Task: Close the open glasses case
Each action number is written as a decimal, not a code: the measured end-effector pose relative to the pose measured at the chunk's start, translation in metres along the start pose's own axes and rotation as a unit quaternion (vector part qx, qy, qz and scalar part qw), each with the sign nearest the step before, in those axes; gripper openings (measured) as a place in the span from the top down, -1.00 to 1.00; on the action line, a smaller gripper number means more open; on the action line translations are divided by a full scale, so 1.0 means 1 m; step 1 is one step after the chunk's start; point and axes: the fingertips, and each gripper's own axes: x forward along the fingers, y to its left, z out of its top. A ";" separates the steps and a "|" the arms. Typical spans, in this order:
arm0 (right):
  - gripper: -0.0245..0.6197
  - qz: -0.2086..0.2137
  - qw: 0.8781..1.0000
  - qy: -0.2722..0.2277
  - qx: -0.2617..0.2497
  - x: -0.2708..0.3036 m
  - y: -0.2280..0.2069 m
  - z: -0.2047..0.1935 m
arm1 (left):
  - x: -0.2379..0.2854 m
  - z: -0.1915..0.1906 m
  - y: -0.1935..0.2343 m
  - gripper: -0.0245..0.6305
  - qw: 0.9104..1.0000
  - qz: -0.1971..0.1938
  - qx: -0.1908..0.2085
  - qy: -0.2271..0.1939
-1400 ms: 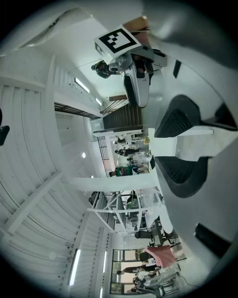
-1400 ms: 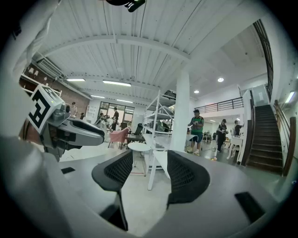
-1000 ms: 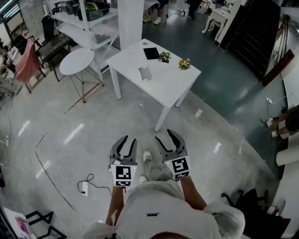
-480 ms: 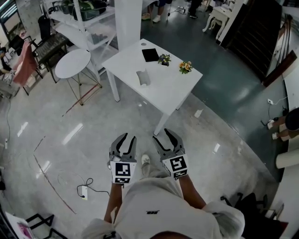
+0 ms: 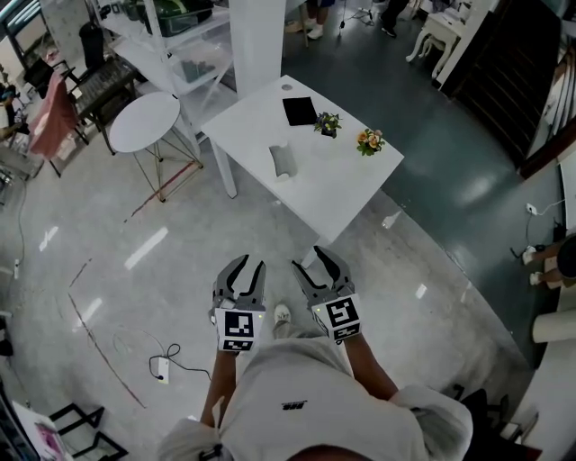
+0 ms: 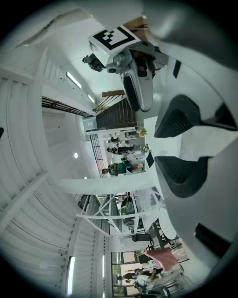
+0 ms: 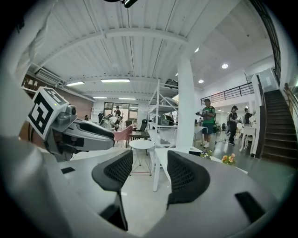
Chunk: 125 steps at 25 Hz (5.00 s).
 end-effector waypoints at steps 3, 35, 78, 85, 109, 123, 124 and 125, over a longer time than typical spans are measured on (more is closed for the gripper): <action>0.20 0.009 1.000 -0.002 -0.001 0.012 -0.012 0.003 | 0.015 0.005 0.006 0.50 1.000 0.008 0.003 0.002; 0.21 0.008 1.000 0.004 0.010 0.127 -0.094 0.013 | 0.137 0.028 0.071 0.50 1.000 0.022 0.010 -0.002; 0.30 -0.113 0.991 0.050 0.053 0.368 -0.155 0.052 | 0.327 0.036 0.265 0.50 0.995 -0.103 0.013 -0.013; 0.30 -0.123 0.989 0.059 0.059 0.379 -0.180 0.042 | 0.357 0.034 0.262 0.51 0.993 -0.114 0.010 -0.008; 0.39 -0.131 0.979 0.109 0.108 0.415 -0.284 -0.035 | 0.478 -0.015 0.223 0.55 0.988 -0.148 0.004 0.052; 0.43 -0.137 0.970 0.157 0.128 0.418 -0.307 -0.097 | 0.515 -0.060 0.182 0.56 0.977 -0.191 0.002 0.098; 0.43 -0.137 0.969 0.160 0.129 0.418 -0.308 -0.102 | 0.516 -0.064 0.178 0.56 0.976 -0.193 0.002 0.101; 0.43 -0.136 0.968 0.163 0.130 0.418 -0.309 -0.106 | 0.518 -0.069 0.175 0.56 0.975 -0.196 0.000 0.106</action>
